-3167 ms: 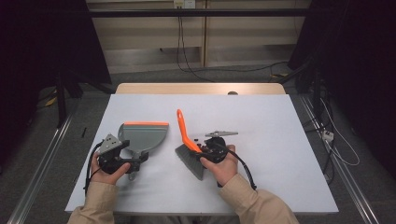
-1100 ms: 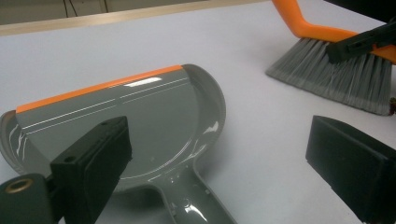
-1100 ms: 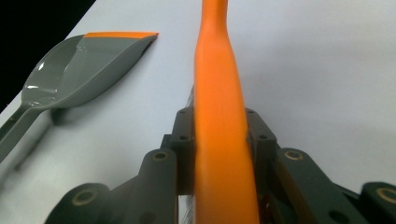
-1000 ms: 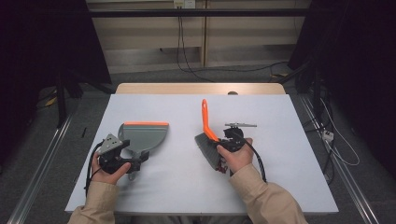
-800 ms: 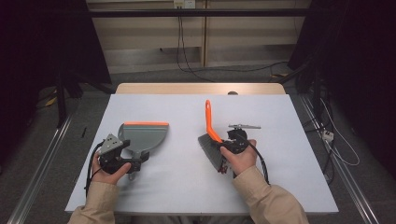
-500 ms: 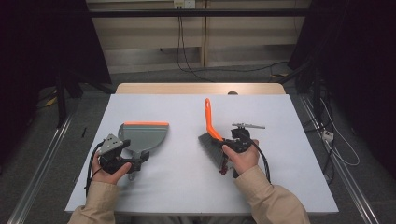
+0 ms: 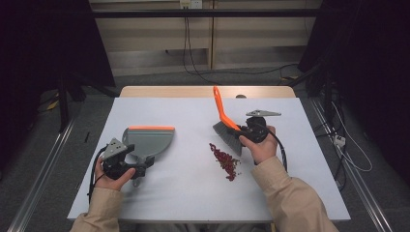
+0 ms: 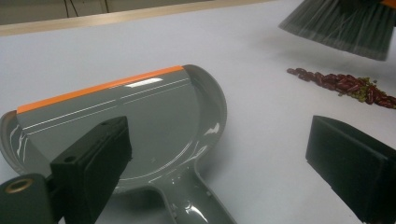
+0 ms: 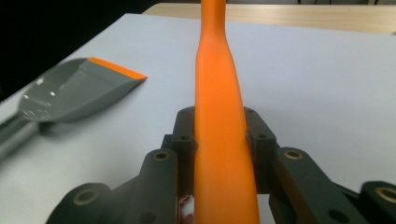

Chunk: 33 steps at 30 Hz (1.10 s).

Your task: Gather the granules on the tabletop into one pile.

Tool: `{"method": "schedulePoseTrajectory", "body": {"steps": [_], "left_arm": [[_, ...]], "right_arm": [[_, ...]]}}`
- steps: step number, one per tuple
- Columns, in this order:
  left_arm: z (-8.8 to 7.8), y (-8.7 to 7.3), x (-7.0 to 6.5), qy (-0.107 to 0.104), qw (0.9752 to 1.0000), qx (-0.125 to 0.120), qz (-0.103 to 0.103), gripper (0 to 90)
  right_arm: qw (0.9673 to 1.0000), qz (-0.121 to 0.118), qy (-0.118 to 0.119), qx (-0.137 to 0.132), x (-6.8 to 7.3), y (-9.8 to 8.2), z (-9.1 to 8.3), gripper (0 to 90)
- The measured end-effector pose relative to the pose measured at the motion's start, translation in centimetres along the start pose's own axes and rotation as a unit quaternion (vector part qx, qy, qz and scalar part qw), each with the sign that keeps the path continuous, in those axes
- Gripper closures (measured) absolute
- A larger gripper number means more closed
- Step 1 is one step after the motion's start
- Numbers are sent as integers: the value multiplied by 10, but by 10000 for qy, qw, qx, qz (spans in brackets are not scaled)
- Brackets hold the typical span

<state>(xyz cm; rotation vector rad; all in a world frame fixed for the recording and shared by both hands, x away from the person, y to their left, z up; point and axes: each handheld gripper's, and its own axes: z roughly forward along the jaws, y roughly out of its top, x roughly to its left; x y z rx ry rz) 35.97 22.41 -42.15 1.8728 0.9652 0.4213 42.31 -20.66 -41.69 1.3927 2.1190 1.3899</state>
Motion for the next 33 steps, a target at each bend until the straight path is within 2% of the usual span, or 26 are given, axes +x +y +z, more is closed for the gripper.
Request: {"method": "schedulePoseTrajectory", "body": {"steps": [3,7,10,17,19,23,25,29,33], "left_arm": [[0,0,0,-2,10000,1,-8,68],[1,0,1,0,10000,35,-5,67],[1,0,1,-3,10000,30,-9,68],[1,0,1,-9,10000,31,-13,68],[1,0,2,2,10000,35,-13,67],[1,0,2,1,10000,33,-14,67],[1,0,2,2,10000,34,-12,67],[1,0,2,8,10000,37,-20,67],[1,0,2,13,10000,45,-7,67]], "right_arm": [[9994,-352,46,63,-5,0,9,711],[9963,-840,173,91,-5,2,21,711],[9939,-1053,315,88,-2,4,28,711],[9814,-1797,662,140,8,8,45,711],[9800,-1849,727,147,9,8,48,711],[9750,-2011,922,227,10,5,53,711],[9711,-2133,1006,372,12,3,56,711],[9613,-2410,1240,486,15,2,53,711],[9539,-2599,1378,598,16,0,47,712]]}}
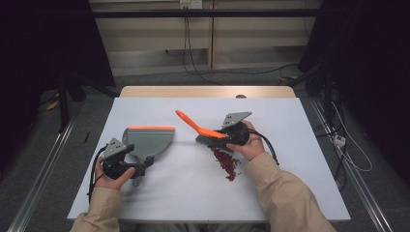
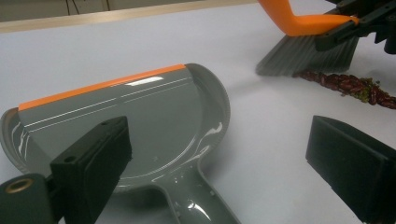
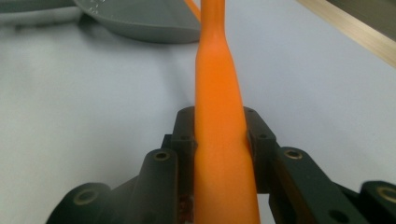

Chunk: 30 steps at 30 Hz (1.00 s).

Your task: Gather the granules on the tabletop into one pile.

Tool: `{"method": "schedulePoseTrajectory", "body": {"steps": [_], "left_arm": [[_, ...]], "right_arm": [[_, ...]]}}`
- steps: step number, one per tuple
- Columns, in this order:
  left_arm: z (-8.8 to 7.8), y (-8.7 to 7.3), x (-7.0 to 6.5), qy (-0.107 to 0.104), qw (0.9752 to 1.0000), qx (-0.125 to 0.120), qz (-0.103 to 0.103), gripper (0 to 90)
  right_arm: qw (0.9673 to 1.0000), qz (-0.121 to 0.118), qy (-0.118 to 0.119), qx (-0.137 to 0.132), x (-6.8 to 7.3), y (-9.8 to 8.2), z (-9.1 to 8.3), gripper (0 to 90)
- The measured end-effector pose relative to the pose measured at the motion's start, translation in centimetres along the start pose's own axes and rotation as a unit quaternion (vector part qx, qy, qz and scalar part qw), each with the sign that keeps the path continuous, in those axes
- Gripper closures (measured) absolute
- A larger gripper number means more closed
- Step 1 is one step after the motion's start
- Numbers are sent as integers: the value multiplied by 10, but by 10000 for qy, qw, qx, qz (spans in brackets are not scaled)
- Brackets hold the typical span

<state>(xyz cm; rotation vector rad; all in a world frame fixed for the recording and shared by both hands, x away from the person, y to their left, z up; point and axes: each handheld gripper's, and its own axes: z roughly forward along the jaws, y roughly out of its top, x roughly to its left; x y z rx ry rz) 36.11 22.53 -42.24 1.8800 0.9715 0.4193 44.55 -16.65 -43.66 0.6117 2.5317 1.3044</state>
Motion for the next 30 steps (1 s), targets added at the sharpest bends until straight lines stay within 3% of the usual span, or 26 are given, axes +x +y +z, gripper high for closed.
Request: {"method": "schedulePoseTrajectory", "body": {"steps": [4,9,30], "left_arm": [[0,0,0,3,10000,1,-5,67],[0,0,-1,10,10000,-11,-17,67],[2,0,-3,22,10000,3,33,67]], "right_arm": [[9997,-190,97,122,3,-2,-7,712],[9993,-235,239,185,6,-6,-15,712],[9988,-408,236,117,27,-19,-34,712]]}}
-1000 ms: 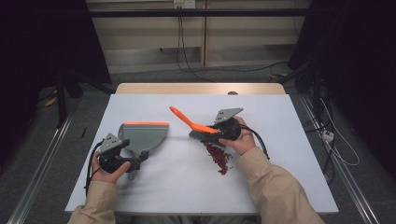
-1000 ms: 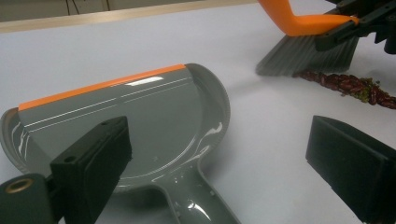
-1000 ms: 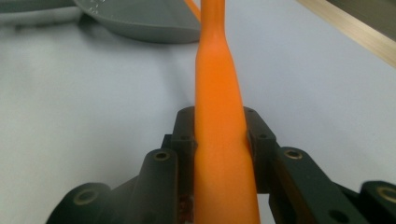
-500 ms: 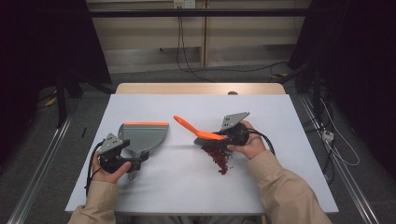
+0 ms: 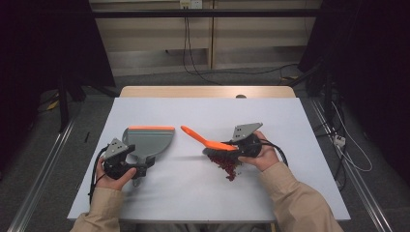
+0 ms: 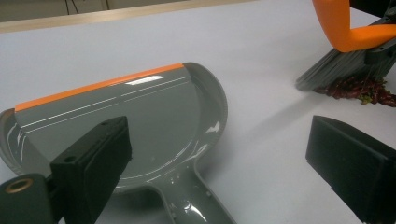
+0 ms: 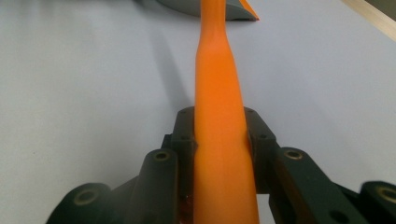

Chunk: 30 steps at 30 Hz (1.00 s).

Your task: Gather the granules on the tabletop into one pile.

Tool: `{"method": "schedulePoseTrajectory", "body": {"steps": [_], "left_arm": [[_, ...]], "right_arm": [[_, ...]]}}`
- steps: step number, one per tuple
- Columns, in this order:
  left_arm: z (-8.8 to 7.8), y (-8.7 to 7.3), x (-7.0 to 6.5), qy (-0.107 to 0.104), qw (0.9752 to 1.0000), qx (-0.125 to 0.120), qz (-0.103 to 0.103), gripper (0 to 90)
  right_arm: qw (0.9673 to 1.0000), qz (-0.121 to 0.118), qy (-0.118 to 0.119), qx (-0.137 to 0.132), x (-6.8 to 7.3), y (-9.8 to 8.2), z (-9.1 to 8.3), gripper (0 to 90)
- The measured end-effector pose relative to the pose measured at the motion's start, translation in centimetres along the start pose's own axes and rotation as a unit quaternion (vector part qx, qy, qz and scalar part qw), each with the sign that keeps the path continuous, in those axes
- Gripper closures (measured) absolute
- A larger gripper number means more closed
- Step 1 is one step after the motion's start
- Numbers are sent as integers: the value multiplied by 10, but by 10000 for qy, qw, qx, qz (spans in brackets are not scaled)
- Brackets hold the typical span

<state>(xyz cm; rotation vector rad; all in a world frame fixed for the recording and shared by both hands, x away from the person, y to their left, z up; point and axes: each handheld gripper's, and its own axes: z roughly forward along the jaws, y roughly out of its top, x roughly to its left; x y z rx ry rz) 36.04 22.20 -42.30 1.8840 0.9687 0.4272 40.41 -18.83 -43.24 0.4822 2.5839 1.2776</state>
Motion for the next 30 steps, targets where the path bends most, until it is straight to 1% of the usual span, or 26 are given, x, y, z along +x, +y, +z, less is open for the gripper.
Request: {"method": "schedulePoseTrajectory", "body": {"steps": [2,5,7,9,13,14,17,20,24,26,27,29,30], "left_arm": [[0,0,0,13,10000,20,-1,67],[0,0,0,14,10000,27,11,68],[0,0,0,14,10000,24,13,68],[0,0,0,11,10000,23,6,67],[0,0,0,13,10000,16,12,67],[0,0,0,12,10000,13,8,67],[0,0,0,9,10000,19,2,67],[0,0,0,12,10000,20,12,67],[0,0,0,9,10000,23,4,67],[1,0,-1,2,10000,1,-21,67],[0,0,-1,5,10000,20,12,67],[0,0,-1,1,10000,22,7,68],[0,0,0,-1,10000,25,6,67]], "right_arm": [[10000,-48,-77,2,1,1,0,711],[9999,-9,-92,-78,0,1,0,711],[9998,62,-108,-166,0,2,-1,711],[9995,44,-208,-236,-1,4,-2,711],[9987,202,-246,-406,-4,5,-7,711],[9984,216,-287,-428,-4,6,-9,711],[9976,309,-227,-569,-2,10,-16,711],[9971,394,-102,-641,4,13,-22,711],[9978,325,34,-578,13,15,-23,711],[9977,338,73,-579,17,14,-23,711],[9974,367,93,-606,19,14,-23,711],[9970,425,168,-629,21,13,-24,711],[9969,417,181,-645,23,13,-24,711]]}}
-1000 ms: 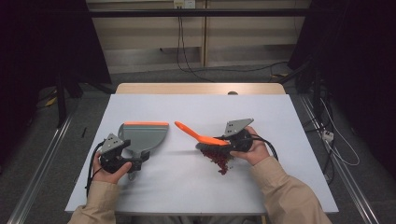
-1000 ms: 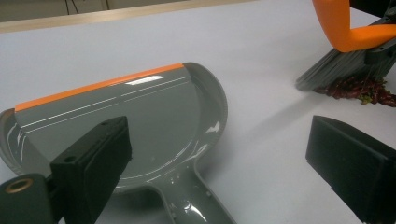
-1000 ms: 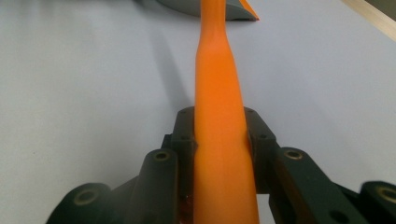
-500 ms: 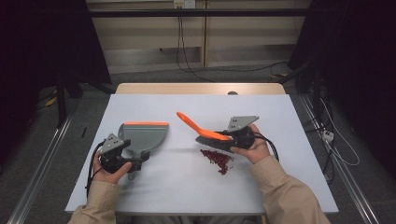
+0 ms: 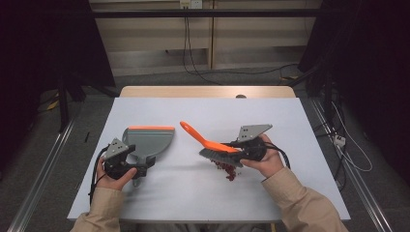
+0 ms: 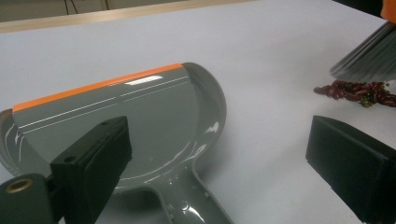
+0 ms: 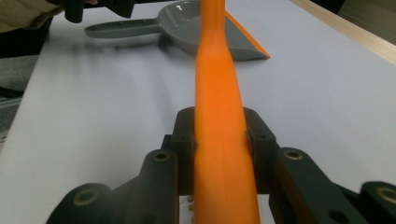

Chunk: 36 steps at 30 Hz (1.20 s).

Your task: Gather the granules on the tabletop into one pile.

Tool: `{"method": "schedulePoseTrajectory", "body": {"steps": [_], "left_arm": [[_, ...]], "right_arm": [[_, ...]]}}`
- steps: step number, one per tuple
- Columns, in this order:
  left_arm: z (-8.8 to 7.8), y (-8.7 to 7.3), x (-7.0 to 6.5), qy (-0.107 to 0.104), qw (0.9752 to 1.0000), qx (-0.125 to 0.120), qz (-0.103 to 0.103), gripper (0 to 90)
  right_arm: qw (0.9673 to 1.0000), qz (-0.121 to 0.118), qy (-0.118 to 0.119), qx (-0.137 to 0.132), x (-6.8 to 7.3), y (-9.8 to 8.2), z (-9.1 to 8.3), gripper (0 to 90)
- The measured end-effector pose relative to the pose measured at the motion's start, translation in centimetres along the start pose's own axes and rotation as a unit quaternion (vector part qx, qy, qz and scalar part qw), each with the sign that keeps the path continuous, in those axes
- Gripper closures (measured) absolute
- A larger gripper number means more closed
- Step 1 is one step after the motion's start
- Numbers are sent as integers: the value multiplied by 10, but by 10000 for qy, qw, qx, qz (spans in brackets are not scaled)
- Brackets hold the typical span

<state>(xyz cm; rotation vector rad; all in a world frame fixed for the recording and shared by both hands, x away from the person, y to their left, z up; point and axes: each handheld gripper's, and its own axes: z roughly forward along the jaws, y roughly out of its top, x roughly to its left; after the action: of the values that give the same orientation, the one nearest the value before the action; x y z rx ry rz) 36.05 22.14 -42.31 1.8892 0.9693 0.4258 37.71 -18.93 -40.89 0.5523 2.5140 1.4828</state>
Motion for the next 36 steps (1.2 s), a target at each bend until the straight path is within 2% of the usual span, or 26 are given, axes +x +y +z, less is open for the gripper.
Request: {"method": "schedulePoseTrajectory", "body": {"steps": [6,11,20,22,23,25,29,32,36], "left_arm": [[0,0,0,-3,10000,-4,-9,67],[1,0,0,0,10000,-2,-8,67],[0,0,0,4,10000,-44,-42,69],[0,0,0,6,10000,-13,-15,69],[0,0,0,10,10000,-18,-4,69],[0,1,0,15,10000,-47,-42,69],[0,1,0,18,10000,-7,0,69],[0,1,0,17,10000,-14,-1,69],[1,0,1,27,10000,-22,-15,69]], "right_arm": [[9998,9,172,91,13,-3,-1,711],[9991,37,403,91,25,-6,-1,711],[9947,119,988,268,43,-21,8,711],[9955,-36,880,362,41,-25,10,711],[9956,31,870,342,37,-25,10,711],[9963,19,775,365,30,-26,10,711],[9962,-60,811,325,19,-25,14,710],[9962,-213,775,330,12,-22,17,710],[9966,-207,743,298,2,-21,21,710]]}}
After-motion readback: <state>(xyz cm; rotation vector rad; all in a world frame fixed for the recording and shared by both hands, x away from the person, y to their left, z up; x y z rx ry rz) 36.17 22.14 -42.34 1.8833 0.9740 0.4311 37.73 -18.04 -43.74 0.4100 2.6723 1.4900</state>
